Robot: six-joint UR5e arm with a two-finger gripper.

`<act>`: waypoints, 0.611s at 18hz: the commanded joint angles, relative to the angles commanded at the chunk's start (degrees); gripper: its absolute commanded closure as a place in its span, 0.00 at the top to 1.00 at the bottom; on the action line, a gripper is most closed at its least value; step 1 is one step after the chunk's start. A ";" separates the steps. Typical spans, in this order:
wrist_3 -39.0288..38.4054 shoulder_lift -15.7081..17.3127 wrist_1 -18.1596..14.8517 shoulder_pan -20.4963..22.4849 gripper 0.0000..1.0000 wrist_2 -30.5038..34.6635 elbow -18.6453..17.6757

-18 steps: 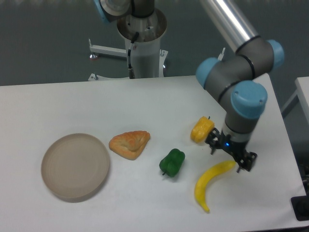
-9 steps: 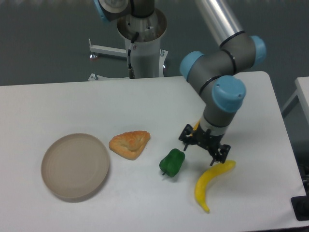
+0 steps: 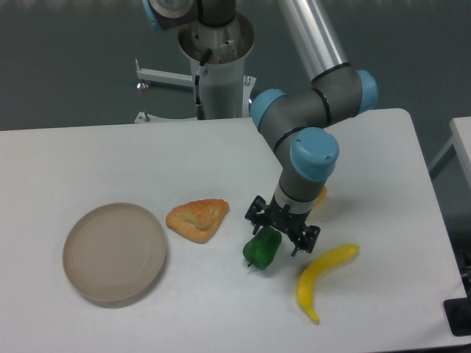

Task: Pick up the green pepper from the table
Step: 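Lower the gripper around the green pepper and close on it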

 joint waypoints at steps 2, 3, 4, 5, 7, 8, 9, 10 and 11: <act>0.09 -0.18 0.18 0.00 1.00 0.00 -0.09; 0.09 -0.18 0.18 -0.09 1.00 0.00 -0.26; 0.17 -0.18 0.18 -0.09 1.00 0.00 -0.35; 0.09 -0.18 0.18 0.00 1.00 0.09 -0.44; 0.17 -0.53 0.26 -0.09 1.00 0.09 -0.44; 0.17 -0.70 1.05 -0.09 1.00 0.09 -0.44; 0.09 -0.88 1.40 -0.18 1.00 0.18 -0.70; 0.09 -0.88 1.49 -0.18 1.00 0.26 -0.79; 0.35 -0.97 1.58 -0.18 1.00 0.26 -0.79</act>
